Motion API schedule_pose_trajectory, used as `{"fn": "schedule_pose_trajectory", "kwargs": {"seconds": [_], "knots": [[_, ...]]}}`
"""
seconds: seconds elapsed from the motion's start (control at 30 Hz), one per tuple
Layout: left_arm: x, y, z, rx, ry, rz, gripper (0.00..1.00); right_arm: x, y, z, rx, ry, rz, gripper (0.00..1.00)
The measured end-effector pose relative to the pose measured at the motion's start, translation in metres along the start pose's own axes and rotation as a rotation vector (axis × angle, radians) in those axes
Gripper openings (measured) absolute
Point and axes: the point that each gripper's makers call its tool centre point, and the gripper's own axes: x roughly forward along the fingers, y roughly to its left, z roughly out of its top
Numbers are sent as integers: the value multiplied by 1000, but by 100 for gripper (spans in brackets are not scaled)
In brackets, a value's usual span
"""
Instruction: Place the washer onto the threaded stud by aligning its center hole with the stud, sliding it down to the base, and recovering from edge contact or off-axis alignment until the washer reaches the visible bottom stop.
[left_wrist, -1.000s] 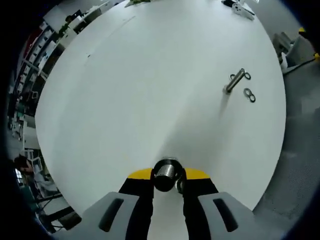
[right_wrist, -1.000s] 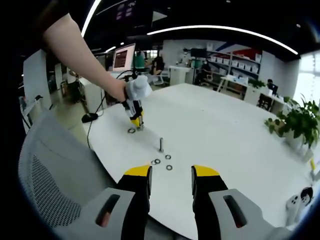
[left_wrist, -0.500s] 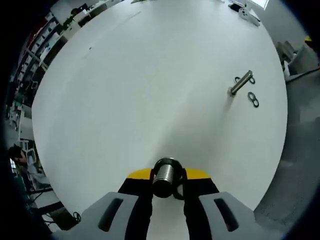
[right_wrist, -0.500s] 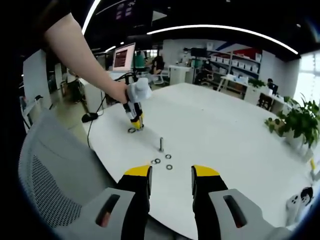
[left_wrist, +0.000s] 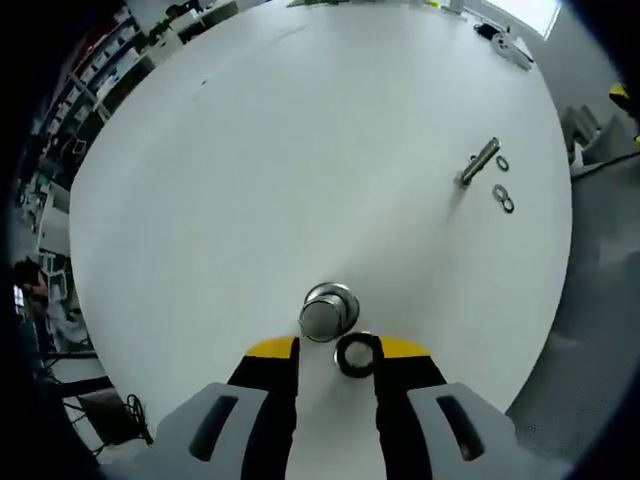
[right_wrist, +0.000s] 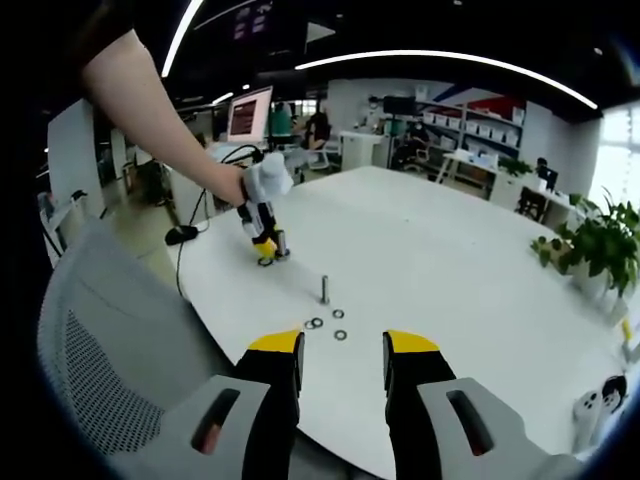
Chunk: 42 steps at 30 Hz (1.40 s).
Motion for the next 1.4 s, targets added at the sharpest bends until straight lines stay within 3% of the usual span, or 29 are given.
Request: {"fn": "schedule_pose_trajectory", "kwargs": {"seconds": [0.13, 0.53, 0.63, 1.07, 1.4], "knots": [[2, -4, -7, -42, -5, -12, 29, 0, 0, 0, 2, 0, 1, 34], [11, -21, -10, -45, 1, -29, 29, 1, 2, -1, -2, 8, 10, 34], [15, -16, -12, -16, 12, -22, 29, 1, 3, -2, -4, 14, 15, 34], [21, -9, -12, -37, -5, -21, 28, 3, 6, -5, -12, 29, 23, 34], [22, -15, -12, -33, -42, -19, 21, 3, 5, -7, -16, 40, 21, 34]]}}
